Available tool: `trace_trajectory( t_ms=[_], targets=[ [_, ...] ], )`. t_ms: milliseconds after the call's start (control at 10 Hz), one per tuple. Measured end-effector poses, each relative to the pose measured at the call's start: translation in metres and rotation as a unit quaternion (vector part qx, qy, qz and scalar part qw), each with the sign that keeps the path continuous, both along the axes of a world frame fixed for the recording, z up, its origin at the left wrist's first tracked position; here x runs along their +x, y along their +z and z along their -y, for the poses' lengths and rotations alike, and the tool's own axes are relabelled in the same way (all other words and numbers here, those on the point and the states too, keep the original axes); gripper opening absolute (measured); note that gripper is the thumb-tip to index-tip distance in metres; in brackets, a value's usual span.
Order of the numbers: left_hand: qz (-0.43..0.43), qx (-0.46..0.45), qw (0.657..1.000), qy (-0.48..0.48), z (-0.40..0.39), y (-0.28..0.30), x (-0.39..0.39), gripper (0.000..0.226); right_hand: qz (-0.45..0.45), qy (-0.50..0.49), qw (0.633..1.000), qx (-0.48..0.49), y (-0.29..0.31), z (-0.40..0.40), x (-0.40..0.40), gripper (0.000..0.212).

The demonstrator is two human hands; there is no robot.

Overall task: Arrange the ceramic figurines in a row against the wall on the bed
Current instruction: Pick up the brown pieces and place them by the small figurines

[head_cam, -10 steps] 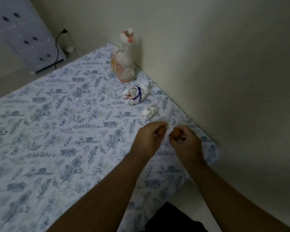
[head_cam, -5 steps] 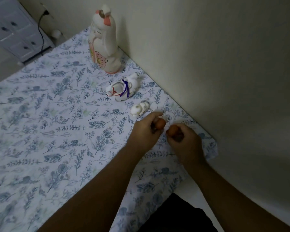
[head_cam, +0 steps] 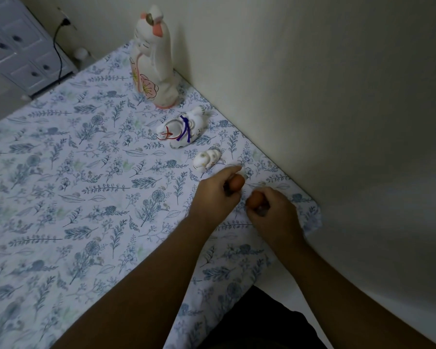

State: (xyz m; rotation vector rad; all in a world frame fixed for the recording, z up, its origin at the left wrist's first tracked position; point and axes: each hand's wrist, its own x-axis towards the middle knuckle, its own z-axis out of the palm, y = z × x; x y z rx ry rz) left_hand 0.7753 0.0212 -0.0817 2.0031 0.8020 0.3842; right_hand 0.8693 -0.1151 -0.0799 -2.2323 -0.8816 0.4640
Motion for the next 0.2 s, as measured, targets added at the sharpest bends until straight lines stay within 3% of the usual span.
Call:
trace_trajectory(
  t_ms=[200],
  targets=[
    [0.01, -0.033, 0.999, 0.016, 0.0042, 0.0133, -0.0078, 0.061, -0.034, -0.006, 0.999, -0.027, 0.0138, 0.0065, -0.005, 0.062]
  ],
)
